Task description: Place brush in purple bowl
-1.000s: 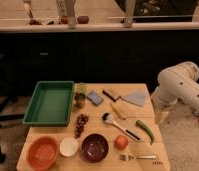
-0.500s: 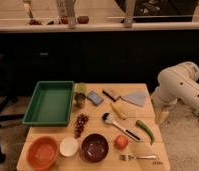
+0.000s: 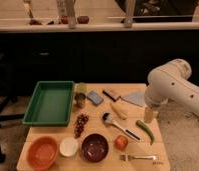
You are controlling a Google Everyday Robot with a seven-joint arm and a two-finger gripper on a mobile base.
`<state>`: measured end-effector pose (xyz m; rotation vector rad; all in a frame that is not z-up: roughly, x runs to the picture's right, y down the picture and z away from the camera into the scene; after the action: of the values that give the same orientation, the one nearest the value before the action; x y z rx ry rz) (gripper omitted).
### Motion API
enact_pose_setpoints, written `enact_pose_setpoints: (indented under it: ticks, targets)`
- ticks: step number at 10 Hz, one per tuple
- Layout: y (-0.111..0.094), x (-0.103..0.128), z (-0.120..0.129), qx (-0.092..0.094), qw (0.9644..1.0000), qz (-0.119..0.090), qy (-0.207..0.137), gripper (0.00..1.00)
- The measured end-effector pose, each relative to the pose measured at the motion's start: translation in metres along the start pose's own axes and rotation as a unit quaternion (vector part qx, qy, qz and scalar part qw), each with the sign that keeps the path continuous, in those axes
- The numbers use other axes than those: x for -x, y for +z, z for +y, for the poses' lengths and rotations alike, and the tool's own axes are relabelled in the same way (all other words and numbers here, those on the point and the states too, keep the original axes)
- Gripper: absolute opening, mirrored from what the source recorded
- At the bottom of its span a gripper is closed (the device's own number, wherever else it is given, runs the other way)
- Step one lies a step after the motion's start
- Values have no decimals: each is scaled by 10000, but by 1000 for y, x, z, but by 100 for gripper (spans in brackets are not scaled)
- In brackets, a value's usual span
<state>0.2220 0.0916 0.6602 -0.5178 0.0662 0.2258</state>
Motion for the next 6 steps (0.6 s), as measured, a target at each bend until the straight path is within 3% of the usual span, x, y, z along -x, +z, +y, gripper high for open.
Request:
enact_pose_setpoints:
  ticks: [2,3,6]
  targets:
    - [-1,15,3,17,9993,-194,321,80]
    - [2,25,6,56,9983,-386,431,80]
    - [20,41,10,120,9942,-650,850,80]
